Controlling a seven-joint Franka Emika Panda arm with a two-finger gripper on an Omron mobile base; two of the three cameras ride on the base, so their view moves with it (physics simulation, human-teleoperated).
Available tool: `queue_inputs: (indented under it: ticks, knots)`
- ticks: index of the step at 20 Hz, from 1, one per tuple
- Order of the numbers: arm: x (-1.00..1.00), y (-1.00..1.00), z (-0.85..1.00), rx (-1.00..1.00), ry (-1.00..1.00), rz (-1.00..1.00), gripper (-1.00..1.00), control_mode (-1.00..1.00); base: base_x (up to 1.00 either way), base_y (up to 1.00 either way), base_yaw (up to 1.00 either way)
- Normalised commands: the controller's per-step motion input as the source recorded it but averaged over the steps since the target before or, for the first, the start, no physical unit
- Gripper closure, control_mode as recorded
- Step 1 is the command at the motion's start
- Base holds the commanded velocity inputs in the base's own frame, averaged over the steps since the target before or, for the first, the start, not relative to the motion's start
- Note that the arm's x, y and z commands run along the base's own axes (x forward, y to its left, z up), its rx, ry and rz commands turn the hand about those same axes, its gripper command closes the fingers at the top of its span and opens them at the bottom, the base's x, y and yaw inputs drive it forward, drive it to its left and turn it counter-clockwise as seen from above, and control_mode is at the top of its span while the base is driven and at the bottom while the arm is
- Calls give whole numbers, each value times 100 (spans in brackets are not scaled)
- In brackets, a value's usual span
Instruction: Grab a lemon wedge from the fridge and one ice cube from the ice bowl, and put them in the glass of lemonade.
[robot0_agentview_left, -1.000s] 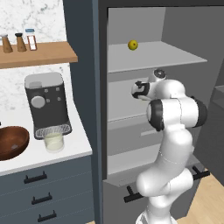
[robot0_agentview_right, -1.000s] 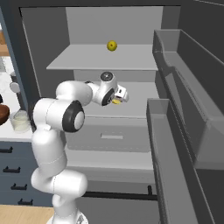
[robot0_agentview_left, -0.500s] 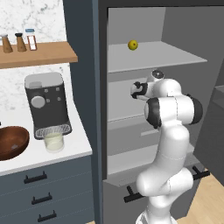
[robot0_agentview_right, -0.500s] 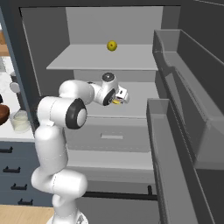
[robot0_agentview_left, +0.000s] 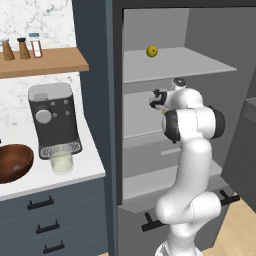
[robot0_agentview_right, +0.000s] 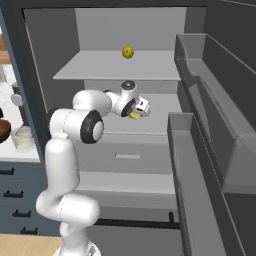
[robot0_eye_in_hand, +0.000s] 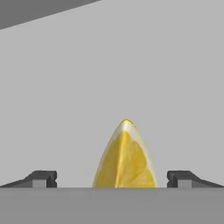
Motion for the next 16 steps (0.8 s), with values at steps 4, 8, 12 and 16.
queue_inputs:
  ticks: [4,8,12,16]
  knots:
    - [0,-7,-11,2,4,0,-100,-100,0,0,0]
    - [0,0,-33,0,8,0,-100,-100,0,0,0]
    - [0,0,-29,0,7,0,-100,-100,0,0,0]
    - [0,0,-21,0,7,0,-100,-100,0,0,0]
